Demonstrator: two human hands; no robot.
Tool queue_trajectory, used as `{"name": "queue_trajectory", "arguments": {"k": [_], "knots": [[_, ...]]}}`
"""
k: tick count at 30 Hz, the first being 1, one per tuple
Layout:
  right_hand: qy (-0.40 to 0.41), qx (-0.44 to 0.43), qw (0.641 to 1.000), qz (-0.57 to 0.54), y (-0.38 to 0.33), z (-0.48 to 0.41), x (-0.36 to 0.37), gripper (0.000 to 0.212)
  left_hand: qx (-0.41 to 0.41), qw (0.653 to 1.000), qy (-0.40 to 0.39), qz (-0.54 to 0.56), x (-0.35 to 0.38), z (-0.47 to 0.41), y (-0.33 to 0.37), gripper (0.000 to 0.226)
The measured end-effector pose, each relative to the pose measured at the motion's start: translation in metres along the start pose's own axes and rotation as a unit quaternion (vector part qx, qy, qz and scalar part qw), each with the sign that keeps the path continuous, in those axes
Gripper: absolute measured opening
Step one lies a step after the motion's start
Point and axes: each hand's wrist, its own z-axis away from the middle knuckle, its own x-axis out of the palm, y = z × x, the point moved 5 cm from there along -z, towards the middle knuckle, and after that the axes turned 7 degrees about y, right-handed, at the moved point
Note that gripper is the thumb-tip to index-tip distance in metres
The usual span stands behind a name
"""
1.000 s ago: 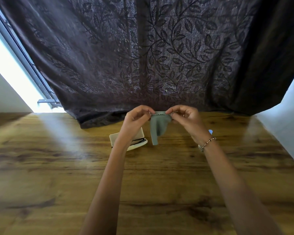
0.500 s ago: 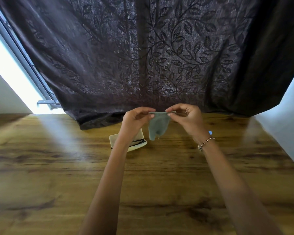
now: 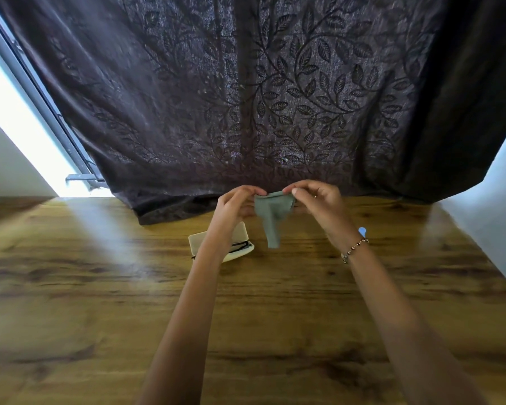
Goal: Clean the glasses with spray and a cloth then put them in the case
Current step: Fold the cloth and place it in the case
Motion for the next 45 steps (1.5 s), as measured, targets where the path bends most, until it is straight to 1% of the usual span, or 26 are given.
{"name": "queue_trajectory", "arguments": {"k": [2,4,5,8,10,13,16,19,21,23,25,27,31,35,39,43,45], "knots": [[0.002,-0.017,1.0,0.009,-0.002,0.0,-0.001,0.007,-0.003,1.0,0.003,-0.009,-0.001,0.0,-0.001,0.018],[0.003,-0.031,0.999,0.021,-0.003,0.0,-0.002,0.014,0.016,1.0,-0.004,-0.02,0.0,0.001,0.0,0.009],[0.005,-0.03,0.999,0.023,-0.003,0.0,-0.002,0.018,0.026,0.999,-0.008,-0.028,0.0,0.001,0.0,0.009],[0.016,-0.035,0.998,0.04,-0.002,-0.001,-0.003,0.017,0.035,0.997,-0.026,-0.069,0.001,0.001,0.001,0.025],[0.013,-0.04,0.998,0.039,-0.002,0.0,-0.003,0.015,0.039,0.995,-0.043,-0.086,0.003,0.002,0.001,0.022],[-0.009,-0.046,0.998,0.043,-0.003,0.001,0.001,0.017,0.021,0.998,-0.033,-0.054,0.004,0.002,0.001,0.013],[-0.027,-0.054,0.997,0.043,-0.003,0.001,0.003,0.02,-0.001,0.999,-0.014,-0.036,0.004,0.004,-0.001,0.016],[-0.03,-0.038,0.998,0.033,-0.001,0.001,0.001,0.016,-0.012,1.0,-0.012,-0.023,0.003,0.006,-0.004,0.021],[-0.034,-0.034,0.999,0.024,0.0,0.001,0.0,0.012,-0.025,1.0,-0.015,-0.009,0.003,0.006,-0.006,0.017],[-0.036,-0.047,0.998,0.027,-0.002,0.0,-0.001,0.011,-0.037,0.999,-0.02,-0.002,0.004,0.006,-0.006,0.01],[-0.032,-0.059,0.997,0.037,-0.004,0.0,-0.003,0.019,-0.031,0.999,-0.027,-0.002,0.006,0.007,-0.005,0.006],[-0.023,-0.059,0.997,0.051,-0.005,-0.002,-0.004,0.023,-0.016,0.999,-0.031,0.004,0.007,0.007,-0.004,0.008],[-0.011,-0.065,0.996,0.059,-0.005,-0.002,-0.004,0.014,-0.014,0.999,-0.036,0.012,0.006,0.005,-0.003,0.023],[-0.015,-0.051,0.998,0.026,-0.005,0.002,-0.001,0.014,-0.012,0.999,-0.035,0.006,0.007,0.005,-0.002,0.013],[-0.015,-0.046,0.998,0.028,-0.004,0.003,0.0,0.018,-0.02,0.999,-0.025,0.016,0.006,0.005,-0.004,0.012],[-0.013,-0.016,1.0,0.007,-0.003,0.004,-0.002,0.015,-0.035,0.999,-0.019,0.032,0.005,0.007,-0.008,0.013],[-0.02,-0.034,0.999,0.007,-0.006,0.005,-0.002,0.011,-0.048,0.997,-0.021,0.048,0.006,0.007,-0.01,0.01]]}}
